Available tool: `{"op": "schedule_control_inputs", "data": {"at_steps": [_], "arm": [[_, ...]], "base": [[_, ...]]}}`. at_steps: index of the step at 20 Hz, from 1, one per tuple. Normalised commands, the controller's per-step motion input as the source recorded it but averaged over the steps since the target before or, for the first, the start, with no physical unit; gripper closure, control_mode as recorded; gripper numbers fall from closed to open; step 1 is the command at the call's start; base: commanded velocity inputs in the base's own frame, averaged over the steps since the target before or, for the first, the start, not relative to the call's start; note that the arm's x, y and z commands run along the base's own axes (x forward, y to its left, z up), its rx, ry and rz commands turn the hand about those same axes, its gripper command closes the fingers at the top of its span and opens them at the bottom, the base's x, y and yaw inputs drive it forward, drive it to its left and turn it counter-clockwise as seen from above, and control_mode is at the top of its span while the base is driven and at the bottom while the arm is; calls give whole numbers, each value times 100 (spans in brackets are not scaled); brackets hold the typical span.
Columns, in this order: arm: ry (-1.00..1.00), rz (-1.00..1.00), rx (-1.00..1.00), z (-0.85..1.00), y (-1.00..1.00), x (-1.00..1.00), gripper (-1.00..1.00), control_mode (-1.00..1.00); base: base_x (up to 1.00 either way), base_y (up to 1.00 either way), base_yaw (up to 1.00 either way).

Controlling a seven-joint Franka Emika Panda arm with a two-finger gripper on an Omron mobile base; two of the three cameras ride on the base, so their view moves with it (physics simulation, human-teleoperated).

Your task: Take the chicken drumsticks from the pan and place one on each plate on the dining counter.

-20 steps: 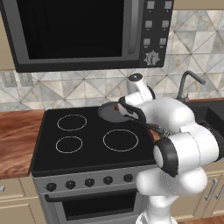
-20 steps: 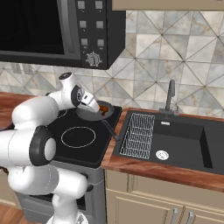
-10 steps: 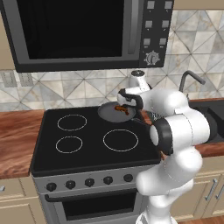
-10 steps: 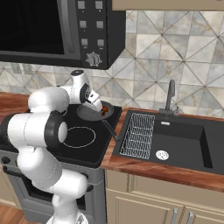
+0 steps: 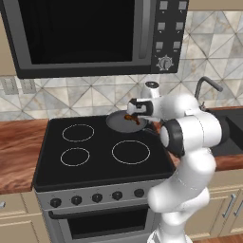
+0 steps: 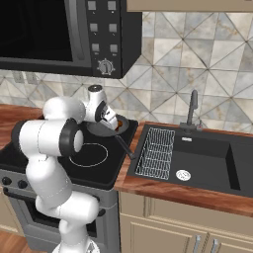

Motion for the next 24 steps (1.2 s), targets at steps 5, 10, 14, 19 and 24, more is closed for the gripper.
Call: {"op": "schedule_control_inputs", "data": {"at_steps": [5,10,14,19,24], "arm": [[19,0,2,-6,-17,42,-100,-100],[14,0,0,-2,-12,34,-100,-100],[9,2,0,-11,-5,30,-100,-100],[2,0,0,-24,0,24,-100,-100],[0,0,0,-24,0,24,-100,-100]], "base": [[0,0,0],[0,0,0],[0,0,0],[0,0,0],[0,0,0]]}}
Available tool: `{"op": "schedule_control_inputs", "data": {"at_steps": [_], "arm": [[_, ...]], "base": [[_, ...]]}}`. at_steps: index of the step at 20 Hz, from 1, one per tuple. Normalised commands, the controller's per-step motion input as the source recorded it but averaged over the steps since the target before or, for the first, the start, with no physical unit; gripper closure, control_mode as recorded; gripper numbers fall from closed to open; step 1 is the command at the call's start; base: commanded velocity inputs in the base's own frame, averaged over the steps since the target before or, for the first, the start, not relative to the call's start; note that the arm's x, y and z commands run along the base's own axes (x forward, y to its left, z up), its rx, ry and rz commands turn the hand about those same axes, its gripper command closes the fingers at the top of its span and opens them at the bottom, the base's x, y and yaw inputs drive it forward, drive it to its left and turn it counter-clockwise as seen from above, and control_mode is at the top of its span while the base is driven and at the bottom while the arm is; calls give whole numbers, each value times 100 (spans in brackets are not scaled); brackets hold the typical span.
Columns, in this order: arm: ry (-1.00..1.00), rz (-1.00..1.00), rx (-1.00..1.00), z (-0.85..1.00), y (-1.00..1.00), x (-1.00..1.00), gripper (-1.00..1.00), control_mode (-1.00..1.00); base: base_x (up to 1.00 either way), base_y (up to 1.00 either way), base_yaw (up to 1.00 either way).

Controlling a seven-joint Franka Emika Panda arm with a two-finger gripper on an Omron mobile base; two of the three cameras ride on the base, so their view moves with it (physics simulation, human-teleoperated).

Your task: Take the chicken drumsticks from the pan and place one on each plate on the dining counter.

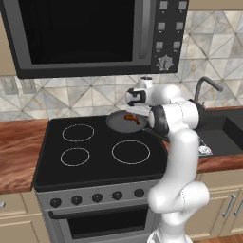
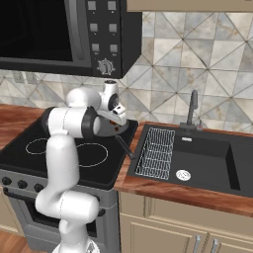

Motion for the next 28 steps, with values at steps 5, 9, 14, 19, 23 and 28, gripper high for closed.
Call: {"op": "schedule_control_inputs", "data": {"at_steps": [5,9,14,19,23,28], "arm": [[0,1,0,-16,0,25,-100,-100],[0,5,0,-11,0,31,-100,-100],[0,12,0,-16,0,14,-100,-100],[0,15,0,-15,0,17,-100,-100],[0,15,0,-11,0,12,-100,-100],[0,13,0,-12,0,17,-100,-100]], "base": [[0,0,0],[0,0,0],[0,0,0],[0,0,0],[0,0,0],[0,0,0]]}}
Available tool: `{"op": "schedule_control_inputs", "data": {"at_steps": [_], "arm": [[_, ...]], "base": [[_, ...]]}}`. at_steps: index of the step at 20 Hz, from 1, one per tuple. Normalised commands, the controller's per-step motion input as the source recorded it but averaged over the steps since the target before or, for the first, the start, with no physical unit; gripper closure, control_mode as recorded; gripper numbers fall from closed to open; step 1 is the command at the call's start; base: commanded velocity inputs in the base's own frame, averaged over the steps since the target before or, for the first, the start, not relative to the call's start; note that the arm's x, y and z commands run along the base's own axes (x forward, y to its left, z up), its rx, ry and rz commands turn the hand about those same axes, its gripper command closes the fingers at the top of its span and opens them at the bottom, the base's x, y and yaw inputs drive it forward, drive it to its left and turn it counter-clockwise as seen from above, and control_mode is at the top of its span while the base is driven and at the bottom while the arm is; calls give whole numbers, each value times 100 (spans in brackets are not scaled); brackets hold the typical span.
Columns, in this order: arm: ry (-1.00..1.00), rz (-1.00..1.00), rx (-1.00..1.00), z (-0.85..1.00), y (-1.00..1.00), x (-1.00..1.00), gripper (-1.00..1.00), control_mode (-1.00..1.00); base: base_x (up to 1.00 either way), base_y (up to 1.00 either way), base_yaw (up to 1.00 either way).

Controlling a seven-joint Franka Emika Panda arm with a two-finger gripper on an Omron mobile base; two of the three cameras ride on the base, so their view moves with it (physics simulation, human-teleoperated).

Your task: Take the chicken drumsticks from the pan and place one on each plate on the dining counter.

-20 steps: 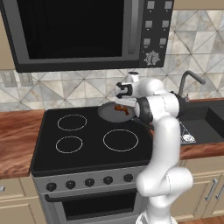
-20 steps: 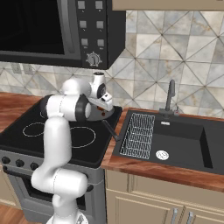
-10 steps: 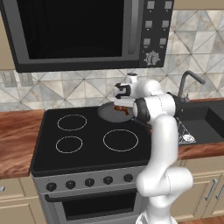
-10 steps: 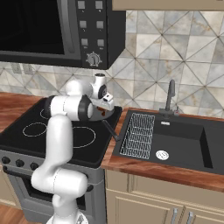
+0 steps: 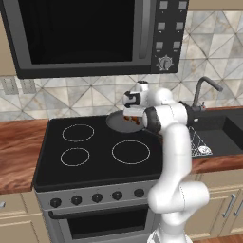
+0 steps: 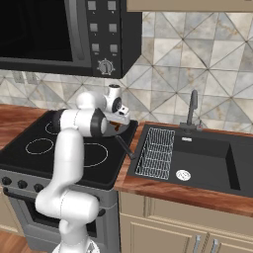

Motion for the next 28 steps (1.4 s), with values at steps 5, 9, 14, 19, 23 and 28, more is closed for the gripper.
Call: {"op": "schedule_control_inputs", "data": {"at_steps": [5,9,14,19,23,28], "arm": [[0,9,0,-14,0,25,-100,-100],[1,7,0,-17,1,27,-100,-100],[0,7,0,-16,1,30,-100,-100],[1,6,0,-11,0,14,-100,-100],[5,4,0,-12,1,12,-100,-100],[7,3,0,-10,0,14,-100,-100]], "base": [[0,0,0],[0,0,0],[0,0,0],[0,0,0],[0,0,0],[0,0,0]]}}
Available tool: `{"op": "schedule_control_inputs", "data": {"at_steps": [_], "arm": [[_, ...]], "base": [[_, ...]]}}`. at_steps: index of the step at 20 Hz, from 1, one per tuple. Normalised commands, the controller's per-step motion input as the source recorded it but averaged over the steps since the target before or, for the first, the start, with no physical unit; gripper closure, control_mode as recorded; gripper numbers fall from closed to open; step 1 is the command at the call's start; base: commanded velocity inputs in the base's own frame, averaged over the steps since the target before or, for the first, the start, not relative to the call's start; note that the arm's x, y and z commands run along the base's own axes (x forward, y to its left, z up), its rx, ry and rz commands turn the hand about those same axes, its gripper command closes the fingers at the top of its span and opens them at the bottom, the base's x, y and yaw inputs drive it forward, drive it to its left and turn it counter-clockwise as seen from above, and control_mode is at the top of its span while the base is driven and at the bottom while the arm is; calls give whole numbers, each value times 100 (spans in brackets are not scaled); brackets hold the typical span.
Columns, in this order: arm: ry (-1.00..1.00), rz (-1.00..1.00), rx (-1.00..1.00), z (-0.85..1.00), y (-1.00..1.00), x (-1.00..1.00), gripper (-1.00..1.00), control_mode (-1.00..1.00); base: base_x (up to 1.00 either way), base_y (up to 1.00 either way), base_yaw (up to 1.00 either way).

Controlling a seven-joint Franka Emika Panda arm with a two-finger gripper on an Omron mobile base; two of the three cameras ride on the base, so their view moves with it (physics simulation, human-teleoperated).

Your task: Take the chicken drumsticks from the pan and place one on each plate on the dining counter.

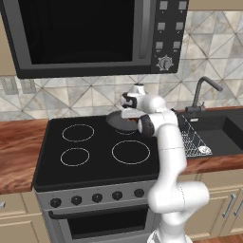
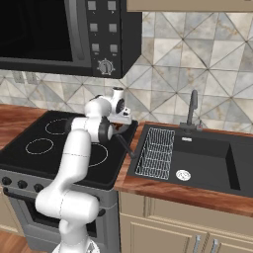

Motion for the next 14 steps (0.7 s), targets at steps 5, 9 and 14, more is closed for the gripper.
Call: {"op": "schedule_control_inputs", "data": {"at_steps": [5,9,14], "arm": [[8,0,0,-6,0,0,-100,-100],[9,0,0,-4,3,0,-100,-100],[11,0,0,-4,8,-3,100,-100]], "base": [[0,0,0],[0,0,0],[0,0,0]]}}
